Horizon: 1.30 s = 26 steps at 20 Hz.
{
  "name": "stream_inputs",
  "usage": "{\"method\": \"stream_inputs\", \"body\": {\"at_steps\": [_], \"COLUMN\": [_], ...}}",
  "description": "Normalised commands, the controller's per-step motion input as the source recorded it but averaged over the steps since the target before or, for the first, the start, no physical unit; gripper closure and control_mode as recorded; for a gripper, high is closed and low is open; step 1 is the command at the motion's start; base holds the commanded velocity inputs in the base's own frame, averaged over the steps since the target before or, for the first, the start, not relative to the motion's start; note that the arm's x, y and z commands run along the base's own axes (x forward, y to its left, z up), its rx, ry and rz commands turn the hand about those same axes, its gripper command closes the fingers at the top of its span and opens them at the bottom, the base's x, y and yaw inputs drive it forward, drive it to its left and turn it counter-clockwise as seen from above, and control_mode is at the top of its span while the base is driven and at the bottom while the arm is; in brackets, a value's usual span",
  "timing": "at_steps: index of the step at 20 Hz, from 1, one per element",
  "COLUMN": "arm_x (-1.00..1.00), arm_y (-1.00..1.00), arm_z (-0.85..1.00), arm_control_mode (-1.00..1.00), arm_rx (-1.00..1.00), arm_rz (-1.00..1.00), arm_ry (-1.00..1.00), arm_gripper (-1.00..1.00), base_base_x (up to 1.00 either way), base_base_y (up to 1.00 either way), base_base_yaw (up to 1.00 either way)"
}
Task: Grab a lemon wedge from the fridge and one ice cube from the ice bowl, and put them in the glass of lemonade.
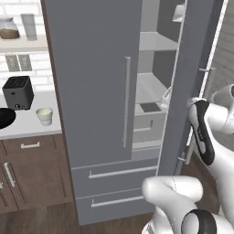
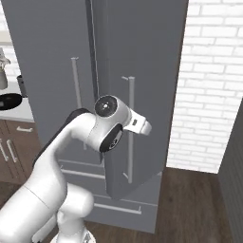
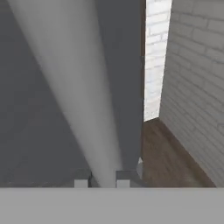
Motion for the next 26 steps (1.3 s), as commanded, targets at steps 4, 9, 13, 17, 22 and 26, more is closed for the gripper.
{"method": "stream_inputs", "body": {"at_steps": [4, 9, 13, 17, 22, 26], "arm_x": [-0.64, -0.62, -0.97, -0.87, -0.4, 0.59], "arm_y": [-0.99, -0.44, -0.08, 0.2, 0.79, 1.0], "arm_z": [0.03, 0.57, 0.99, 1.0, 1.0, 0.55], "arm_control_mode": [-1.0, -1.0, -1.0, -1.0, -1.0, -1.0], "arm_rx": [0.09, 0.02, 0.0, 0.0, -0.15, -0.38], "arm_rz": [-0.21, -0.11, 0.0, 0.02, 0.0, 0.0], "arm_ry": [0.0, 0.0, -0.03, -0.03, 0.0, 0.2], "arm_gripper": [-1.0, -1.0, -1.0, -1.0, -1.0, -1.0], "base_base_x": [0.0, 0.0, 0.0, 0.0, 0.0, 0.0], "base_base_y": [0.0, 0.0, 0.0, 0.0, 0.0, 0.0], "base_base_yaw": [0.0, 0.0, 0.0, 0.0, 0.0, 0.0]}}
